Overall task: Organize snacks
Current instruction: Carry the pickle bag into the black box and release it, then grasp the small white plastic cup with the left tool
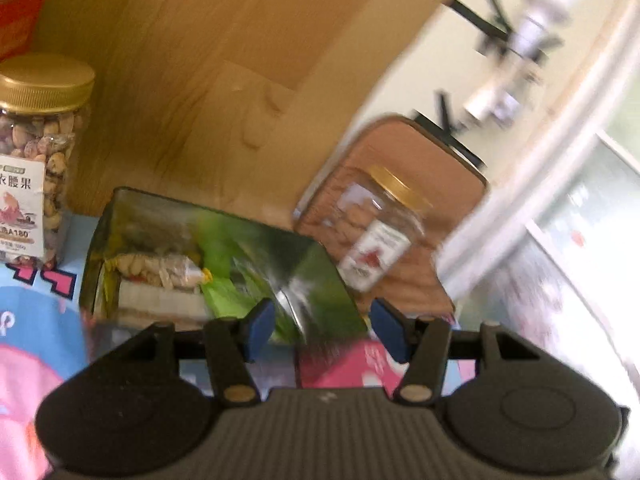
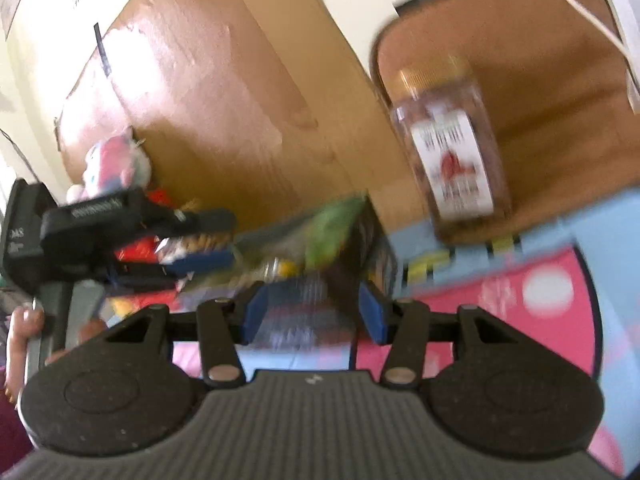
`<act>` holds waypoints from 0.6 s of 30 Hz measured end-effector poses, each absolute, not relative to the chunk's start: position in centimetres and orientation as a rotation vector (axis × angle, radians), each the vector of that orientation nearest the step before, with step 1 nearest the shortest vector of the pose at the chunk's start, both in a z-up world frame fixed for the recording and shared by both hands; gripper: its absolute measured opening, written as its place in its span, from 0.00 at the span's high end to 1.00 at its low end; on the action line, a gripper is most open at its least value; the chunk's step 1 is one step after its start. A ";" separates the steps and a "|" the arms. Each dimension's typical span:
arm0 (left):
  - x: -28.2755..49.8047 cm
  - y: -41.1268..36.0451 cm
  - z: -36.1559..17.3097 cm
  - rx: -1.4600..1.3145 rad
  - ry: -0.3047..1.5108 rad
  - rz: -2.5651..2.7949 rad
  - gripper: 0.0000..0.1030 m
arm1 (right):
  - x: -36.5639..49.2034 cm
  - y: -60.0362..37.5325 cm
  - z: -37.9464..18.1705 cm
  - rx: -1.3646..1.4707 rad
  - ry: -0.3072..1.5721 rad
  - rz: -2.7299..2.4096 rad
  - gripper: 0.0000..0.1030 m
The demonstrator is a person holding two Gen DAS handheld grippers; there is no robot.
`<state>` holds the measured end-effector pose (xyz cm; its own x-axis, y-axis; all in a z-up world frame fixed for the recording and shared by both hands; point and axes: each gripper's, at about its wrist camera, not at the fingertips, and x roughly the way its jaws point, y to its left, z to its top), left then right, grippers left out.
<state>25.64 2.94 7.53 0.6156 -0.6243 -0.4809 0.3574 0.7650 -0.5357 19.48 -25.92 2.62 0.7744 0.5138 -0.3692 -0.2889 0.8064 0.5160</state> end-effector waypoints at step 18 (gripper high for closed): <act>21.8 1.4 -0.2 -0.425 0.944 -0.652 0.48 | 16.6 -21.3 -0.3 0.376 0.711 0.503 0.60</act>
